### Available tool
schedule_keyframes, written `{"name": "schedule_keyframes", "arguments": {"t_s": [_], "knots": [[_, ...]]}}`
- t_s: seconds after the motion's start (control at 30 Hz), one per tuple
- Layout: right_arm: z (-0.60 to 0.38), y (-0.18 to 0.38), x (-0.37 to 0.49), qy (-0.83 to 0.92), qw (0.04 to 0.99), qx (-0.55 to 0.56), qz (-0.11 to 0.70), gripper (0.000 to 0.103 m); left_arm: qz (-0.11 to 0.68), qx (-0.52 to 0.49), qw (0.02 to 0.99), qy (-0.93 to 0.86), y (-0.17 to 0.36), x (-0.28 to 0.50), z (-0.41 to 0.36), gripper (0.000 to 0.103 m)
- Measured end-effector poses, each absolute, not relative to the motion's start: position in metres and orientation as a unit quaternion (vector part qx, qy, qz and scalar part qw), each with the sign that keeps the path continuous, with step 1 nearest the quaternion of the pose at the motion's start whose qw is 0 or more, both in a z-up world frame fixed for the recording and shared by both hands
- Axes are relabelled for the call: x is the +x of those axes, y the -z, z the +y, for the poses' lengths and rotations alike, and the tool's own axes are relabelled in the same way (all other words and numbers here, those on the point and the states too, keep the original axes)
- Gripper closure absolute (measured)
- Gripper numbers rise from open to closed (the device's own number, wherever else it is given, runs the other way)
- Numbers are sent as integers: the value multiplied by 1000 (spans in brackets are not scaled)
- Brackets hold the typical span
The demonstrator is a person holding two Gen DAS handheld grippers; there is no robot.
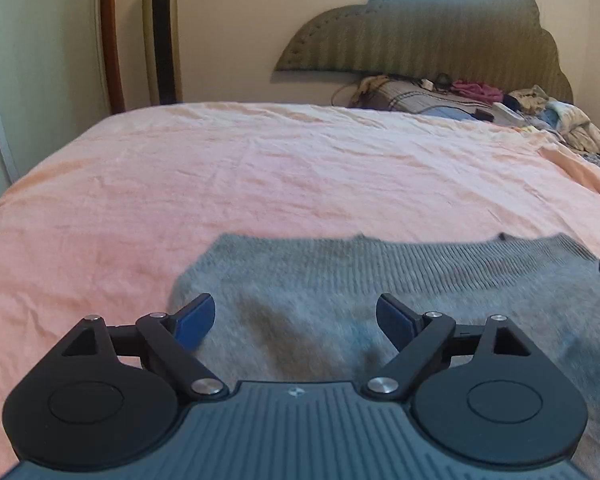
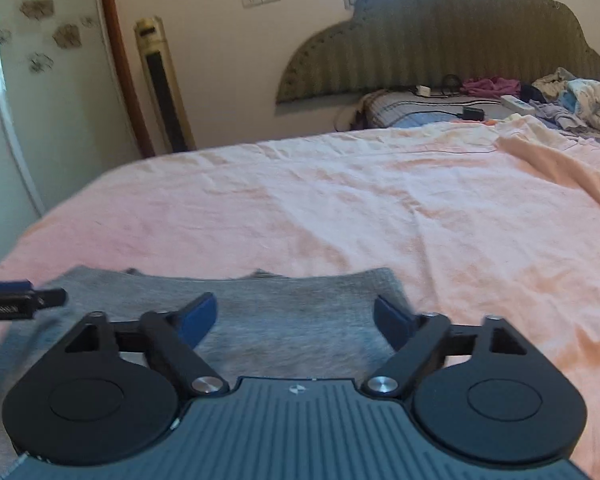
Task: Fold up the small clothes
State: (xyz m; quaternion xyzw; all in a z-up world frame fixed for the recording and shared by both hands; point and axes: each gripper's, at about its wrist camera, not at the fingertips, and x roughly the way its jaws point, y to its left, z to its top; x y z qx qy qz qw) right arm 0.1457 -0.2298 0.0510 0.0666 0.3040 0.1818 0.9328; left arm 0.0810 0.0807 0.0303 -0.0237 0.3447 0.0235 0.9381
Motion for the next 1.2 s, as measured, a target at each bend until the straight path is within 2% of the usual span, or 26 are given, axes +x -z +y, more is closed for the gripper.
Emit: {"name": "schedule_keyframes", "arguments": {"t_s": [0.07, 0.13, 0.17, 0.2, 0.33, 0.5, 0.57, 0.63, 0.7, 0.83, 1.03, 1.2], "knots": [[-217, -36, 145, -181, 924, 35, 335, 6, 367, -15, 930, -21, -10, 80, 78, 12], [-212, -14, 144, -154, 927, -23, 341, 3, 340, -10, 940, -18, -1, 76, 84, 6], [-220, -11, 143, -165, 929, -12, 330, 0, 343, -19, 939, -18, -3, 78, 88, 3], [-227, -14, 146, -162, 929, 13, 333, 1, 345, -11, 938, -26, -3, 80, 86, 3], [-219, -22, 139, -139, 929, -19, 343, 1, 348, 21, 935, -58, -18, 69, 76, 5], [-201, -47, 112, -187, 926, 14, 327, 0, 338, -13, 941, -2, -33, 25, 56, 5], [-183, -42, 113, -203, 918, -11, 341, 0, 362, 6, 932, 11, -16, 25, 47, 4], [-172, -23, 117, -193, 908, -57, 366, 0, 339, -8, 940, 15, -5, 20, 55, 2], [-178, -17, 110, -208, 914, -75, 340, 0, 343, -9, 939, 17, -8, 17, 62, 2], [-169, -41, 118, -182, 902, -78, 384, 1, 350, -21, 936, 7, -14, -1, 72, 2], [-89, -81, 148, -303, 881, -20, 362, 0, 328, 2, 945, -14, -4, -21, 62, 0], [13, -45, 192, -321, 842, -106, 421, 0, 332, -4, 943, -6, -2, -18, 67, 0]]}}
